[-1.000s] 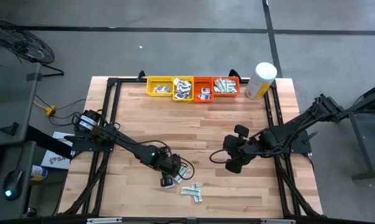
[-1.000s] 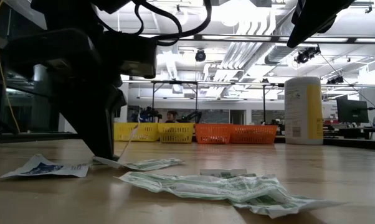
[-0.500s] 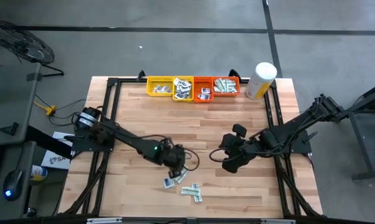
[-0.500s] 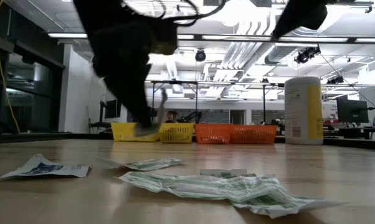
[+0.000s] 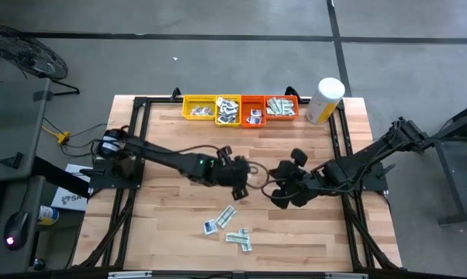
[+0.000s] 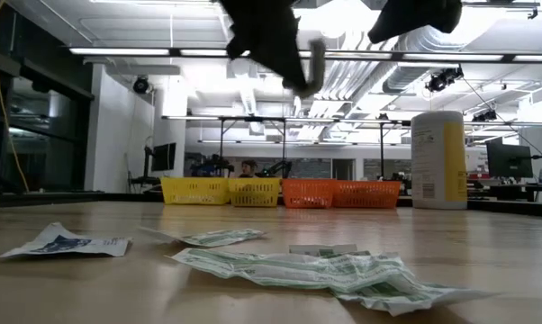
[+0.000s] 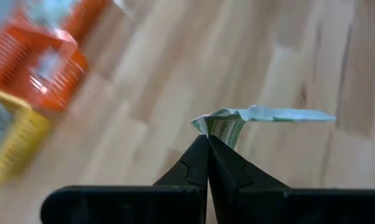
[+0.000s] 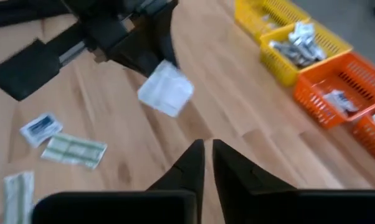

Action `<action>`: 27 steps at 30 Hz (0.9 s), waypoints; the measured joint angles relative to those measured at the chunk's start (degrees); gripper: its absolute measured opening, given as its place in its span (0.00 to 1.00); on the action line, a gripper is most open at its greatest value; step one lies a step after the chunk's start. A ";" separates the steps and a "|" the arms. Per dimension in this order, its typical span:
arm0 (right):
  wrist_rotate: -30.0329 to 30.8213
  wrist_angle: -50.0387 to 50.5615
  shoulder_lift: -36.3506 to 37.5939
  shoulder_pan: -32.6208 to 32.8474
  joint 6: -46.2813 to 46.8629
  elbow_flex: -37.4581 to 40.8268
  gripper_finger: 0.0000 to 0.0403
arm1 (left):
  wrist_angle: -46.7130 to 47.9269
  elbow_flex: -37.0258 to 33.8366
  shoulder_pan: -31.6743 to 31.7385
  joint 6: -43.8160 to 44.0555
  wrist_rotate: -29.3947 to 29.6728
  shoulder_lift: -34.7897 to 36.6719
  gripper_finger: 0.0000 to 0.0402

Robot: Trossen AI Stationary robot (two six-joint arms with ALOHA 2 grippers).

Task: Pick & Place First Aid Supplies
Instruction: Put the green pad into the right orange bin

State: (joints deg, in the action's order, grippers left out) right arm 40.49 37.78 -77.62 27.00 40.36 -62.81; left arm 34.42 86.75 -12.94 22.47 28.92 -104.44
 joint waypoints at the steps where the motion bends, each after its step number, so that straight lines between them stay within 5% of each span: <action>1: 1.10 -0.18 0.00 0.00 -0.17 0.00 0.08 | -0.40 1.02 0.50 -1.04 1.08 0.00 0.00; 14: 12.08 -11.47 0.00 -0.54 -20.33 0.00 0.52 | -3.17 8.19 4.78 -12.05 3.52 0.04 0.00; 27: 9.51 -12.87 0.00 -6.45 -24.19 0.00 0.52 | -7.66 8.23 4.80 -15.38 1.98 0.09 0.00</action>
State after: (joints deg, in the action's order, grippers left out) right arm 50.00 24.91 -77.62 20.56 16.17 -62.81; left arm 26.76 94.98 -8.14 7.09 30.89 -104.36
